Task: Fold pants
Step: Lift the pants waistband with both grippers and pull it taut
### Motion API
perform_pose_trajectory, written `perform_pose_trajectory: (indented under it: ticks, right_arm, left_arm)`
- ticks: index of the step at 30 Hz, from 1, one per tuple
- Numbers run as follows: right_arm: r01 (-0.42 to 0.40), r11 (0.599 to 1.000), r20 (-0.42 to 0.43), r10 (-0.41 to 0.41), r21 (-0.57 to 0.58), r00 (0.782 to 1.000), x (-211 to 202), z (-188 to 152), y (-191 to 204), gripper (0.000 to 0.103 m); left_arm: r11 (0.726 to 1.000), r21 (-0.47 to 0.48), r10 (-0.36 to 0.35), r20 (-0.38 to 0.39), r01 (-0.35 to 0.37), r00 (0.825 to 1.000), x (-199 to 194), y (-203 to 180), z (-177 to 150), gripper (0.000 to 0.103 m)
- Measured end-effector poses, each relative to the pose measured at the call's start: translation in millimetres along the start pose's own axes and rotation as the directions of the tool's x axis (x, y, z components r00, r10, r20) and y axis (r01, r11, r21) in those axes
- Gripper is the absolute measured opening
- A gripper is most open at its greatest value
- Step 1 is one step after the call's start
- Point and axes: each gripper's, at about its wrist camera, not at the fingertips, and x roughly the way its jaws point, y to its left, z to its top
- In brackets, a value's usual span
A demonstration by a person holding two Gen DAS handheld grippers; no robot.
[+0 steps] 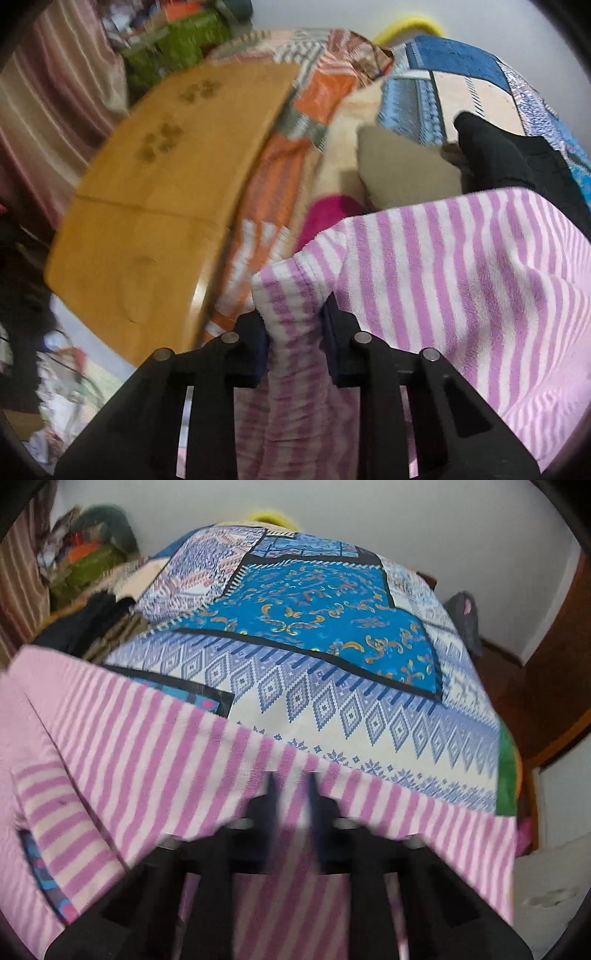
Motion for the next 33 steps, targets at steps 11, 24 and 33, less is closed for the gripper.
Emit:
perform_pose_trajectory:
  ticks: [11,24,33]
  right_arm:
    - [0.067,0.993,0.008,-0.068,0.099,0.998,-9.9,1.9,-41.9,0.024]
    - [0.172,0.939,-0.12,-0.142,0.299,0.983,10.2,-61.1,-170.8,0.065]
    - [0.117,0.961,-0.069,-0.102,0.252,0.992,20.3,-58.4,-142.7,0.012]
  left_arm:
    - [0.996,0.038,0.078,0.06,-0.08,0.995,-23.1,-1.6,8.3,0.025]
    - [0.999,0.032,0.041,0.052,-0.043,0.998,-33.0,-30.0,-10.2,0.025]
    - [0.995,0.029,0.092,0.088,-0.094,0.992,-48.3,-33.6,-8.4,0.024]
